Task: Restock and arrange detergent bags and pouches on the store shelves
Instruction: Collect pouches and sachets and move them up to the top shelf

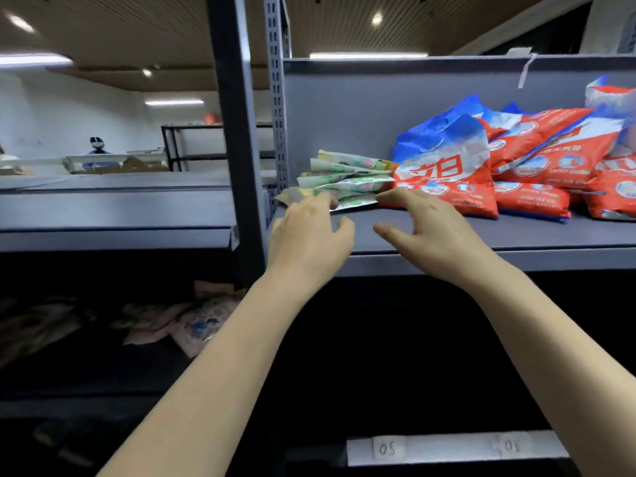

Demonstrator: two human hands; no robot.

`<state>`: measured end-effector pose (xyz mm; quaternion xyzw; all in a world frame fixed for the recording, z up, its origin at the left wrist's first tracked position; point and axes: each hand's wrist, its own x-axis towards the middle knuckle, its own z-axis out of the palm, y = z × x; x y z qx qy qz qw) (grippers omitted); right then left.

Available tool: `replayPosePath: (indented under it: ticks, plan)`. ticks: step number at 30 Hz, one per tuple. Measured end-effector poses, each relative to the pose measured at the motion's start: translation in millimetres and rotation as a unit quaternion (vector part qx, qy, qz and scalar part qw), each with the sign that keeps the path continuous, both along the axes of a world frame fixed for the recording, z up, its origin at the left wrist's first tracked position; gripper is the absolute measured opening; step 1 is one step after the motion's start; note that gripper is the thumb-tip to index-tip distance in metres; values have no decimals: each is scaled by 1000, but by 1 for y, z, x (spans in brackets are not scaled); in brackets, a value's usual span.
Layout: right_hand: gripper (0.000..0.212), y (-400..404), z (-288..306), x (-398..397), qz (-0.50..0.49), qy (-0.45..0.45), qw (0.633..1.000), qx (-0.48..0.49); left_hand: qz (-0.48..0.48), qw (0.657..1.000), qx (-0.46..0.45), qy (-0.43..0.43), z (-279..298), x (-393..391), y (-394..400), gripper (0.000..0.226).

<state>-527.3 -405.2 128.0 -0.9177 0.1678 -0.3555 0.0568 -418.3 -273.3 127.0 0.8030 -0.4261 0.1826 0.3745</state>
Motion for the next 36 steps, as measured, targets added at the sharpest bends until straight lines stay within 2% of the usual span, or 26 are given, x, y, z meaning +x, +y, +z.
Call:
replayPosePath:
  ticks: [7, 13, 22, 28, 36]
  plan:
    - [38, 70, -21, 9, 68, -5, 996, 55, 3, 1000, 1, 0, -31, 11, 83, 26]
    - [33, 146, -54, 52, 118, -1, 989, 88, 63, 997, 35, 21, -66, 69, 160, 23]
    - [37, 255, -108, 176, 125, 107, 980, 114, 140, 980, 133, 36, -105, 192, 293, 31]
    - [27, 320, -135, 249, 113, 153, 970, 148, 162, 972, 164, 55, -132, 264, 374, 33]
    - [36, 363, -153, 333, 123, 242, 944, 188, 202, 950, 217, 96, -170, 348, 435, 34]
